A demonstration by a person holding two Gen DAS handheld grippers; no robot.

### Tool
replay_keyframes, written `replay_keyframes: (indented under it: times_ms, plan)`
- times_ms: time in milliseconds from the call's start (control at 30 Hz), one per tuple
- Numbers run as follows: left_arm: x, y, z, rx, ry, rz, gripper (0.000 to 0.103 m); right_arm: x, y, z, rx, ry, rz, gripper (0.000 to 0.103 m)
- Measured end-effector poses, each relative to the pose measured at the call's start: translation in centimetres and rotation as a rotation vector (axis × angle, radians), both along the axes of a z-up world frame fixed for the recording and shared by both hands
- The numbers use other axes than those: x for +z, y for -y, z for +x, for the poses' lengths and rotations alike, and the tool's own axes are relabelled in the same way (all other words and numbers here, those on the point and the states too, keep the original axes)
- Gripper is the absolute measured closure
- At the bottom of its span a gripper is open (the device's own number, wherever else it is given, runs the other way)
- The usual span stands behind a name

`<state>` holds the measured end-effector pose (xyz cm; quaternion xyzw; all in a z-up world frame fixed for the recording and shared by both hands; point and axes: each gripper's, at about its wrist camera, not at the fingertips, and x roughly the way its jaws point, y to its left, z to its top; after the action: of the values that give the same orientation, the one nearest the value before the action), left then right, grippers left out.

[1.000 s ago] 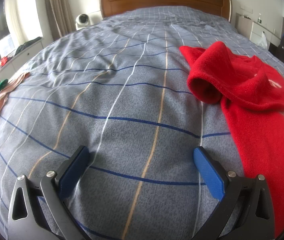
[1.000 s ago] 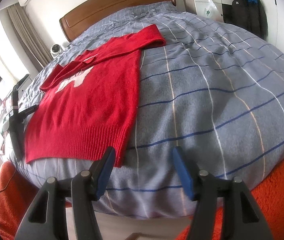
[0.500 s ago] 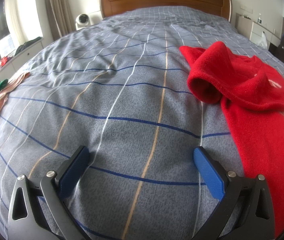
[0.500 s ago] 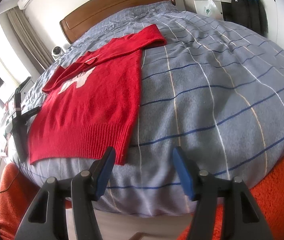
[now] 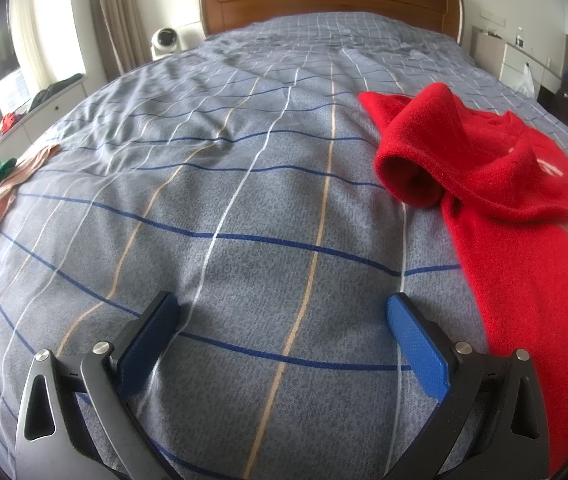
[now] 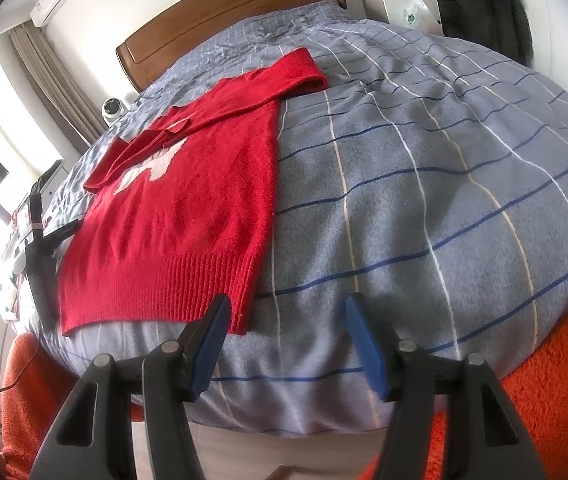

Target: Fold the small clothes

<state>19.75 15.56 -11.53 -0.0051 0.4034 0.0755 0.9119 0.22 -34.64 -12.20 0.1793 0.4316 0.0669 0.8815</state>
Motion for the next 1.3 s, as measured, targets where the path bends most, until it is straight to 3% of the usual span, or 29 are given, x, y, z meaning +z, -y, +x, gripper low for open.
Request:
replay_keyframes:
  times_ms: [1300]
  plan:
    - [0.01, -0.01, 0.02, 0.000, 0.000, 0.000, 0.000, -0.34, -0.61, 0.41, 0.008, -0.011, -0.014, 0.040]
